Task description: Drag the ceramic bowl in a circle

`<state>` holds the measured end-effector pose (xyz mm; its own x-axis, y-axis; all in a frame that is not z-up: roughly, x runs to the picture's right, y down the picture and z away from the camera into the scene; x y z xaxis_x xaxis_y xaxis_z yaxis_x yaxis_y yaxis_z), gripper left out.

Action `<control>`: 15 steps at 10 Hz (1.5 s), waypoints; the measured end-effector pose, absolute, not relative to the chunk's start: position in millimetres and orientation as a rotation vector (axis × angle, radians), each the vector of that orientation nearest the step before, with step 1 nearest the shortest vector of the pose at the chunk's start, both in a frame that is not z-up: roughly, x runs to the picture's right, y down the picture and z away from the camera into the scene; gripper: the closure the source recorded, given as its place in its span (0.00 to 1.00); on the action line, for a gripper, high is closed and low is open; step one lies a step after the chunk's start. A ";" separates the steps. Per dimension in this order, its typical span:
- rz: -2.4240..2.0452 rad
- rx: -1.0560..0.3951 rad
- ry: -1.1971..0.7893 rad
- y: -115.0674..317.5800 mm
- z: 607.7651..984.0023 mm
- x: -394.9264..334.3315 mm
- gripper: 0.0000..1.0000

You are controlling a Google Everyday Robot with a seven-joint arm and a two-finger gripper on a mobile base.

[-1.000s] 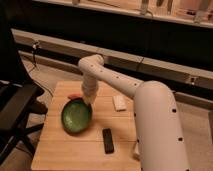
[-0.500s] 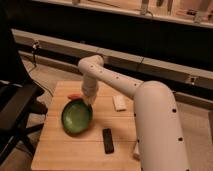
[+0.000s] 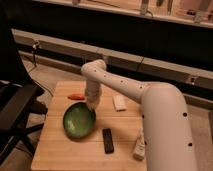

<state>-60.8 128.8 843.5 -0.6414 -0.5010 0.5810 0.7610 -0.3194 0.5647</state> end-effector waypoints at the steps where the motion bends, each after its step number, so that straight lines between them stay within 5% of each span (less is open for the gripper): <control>1: -2.037 -0.392 -1.096 141.1 837.1 -62.5 1.00; 6: -2.202 -0.410 -1.201 172.1 817.3 -118.1 1.00; 15: -2.160 -0.369 -1.176 146.7 827.6 -121.4 1.00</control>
<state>-121.4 146.7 827.6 -0.7535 -0.4033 0.5192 0.6550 -0.3921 0.6459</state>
